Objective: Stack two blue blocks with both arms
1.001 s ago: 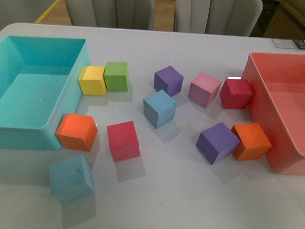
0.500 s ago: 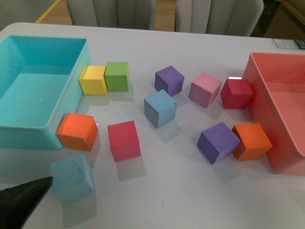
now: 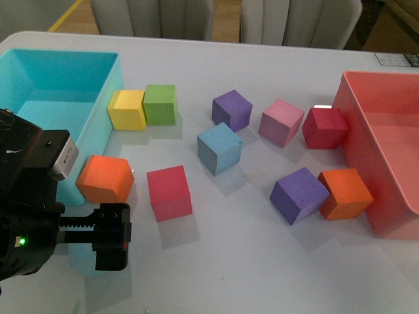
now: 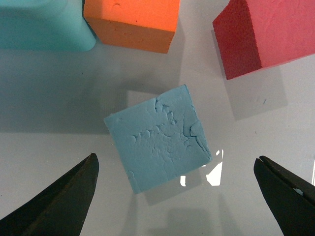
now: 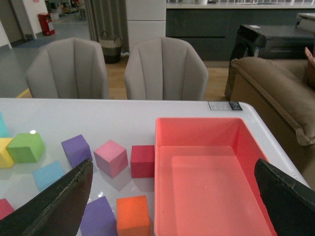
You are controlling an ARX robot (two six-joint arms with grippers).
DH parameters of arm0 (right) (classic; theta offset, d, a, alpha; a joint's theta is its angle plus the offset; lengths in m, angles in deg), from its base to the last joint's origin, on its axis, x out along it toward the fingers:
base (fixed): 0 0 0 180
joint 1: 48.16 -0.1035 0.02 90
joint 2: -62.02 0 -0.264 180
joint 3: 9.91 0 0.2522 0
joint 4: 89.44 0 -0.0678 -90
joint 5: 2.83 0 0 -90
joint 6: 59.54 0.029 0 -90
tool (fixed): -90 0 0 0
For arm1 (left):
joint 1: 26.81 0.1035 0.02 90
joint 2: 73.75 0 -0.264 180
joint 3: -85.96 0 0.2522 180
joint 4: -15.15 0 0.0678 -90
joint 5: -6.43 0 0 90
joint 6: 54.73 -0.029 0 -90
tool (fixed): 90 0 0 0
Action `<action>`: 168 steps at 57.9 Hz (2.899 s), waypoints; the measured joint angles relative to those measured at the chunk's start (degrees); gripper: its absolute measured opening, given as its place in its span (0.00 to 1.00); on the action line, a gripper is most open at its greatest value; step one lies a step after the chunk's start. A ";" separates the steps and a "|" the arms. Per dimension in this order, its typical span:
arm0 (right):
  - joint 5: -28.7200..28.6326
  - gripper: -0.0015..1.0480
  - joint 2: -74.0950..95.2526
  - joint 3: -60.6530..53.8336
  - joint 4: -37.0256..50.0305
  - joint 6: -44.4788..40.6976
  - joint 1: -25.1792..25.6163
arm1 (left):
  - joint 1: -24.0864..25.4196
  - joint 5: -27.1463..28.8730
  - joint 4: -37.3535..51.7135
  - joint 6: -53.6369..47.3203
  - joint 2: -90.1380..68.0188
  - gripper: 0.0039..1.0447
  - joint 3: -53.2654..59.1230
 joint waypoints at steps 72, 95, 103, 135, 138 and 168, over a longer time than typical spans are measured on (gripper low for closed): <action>0.02 0.91 0.00 -0.02 0.00 0.02 0.00 | 0.42 6.23 -4.46 5.51 -18.88 0.86 -12.74; 0.02 0.91 0.00 -0.02 0.00 0.02 0.00 | -4.24 4.61 -14.56 8.28 -4.98 0.50 -9.38; 0.00 0.91 0.00 -0.02 0.00 0.02 0.00 | -5.09 5.53 -19.23 6.73 0.31 0.48 -13.11; 0.02 0.91 0.00 -0.02 -0.02 0.02 0.00 | -9.01 6.29 -29.07 -7.26 -15.17 0.47 -44.17; 0.02 0.91 0.00 -0.02 -0.02 0.02 0.00 | -9.31 6.36 -29.99 -8.22 -17.27 0.47 -47.19; 0.02 0.91 0.00 -0.02 -0.02 0.04 0.00 | -10.43 5.75 -37.18 -15.82 -33.90 0.47 -69.51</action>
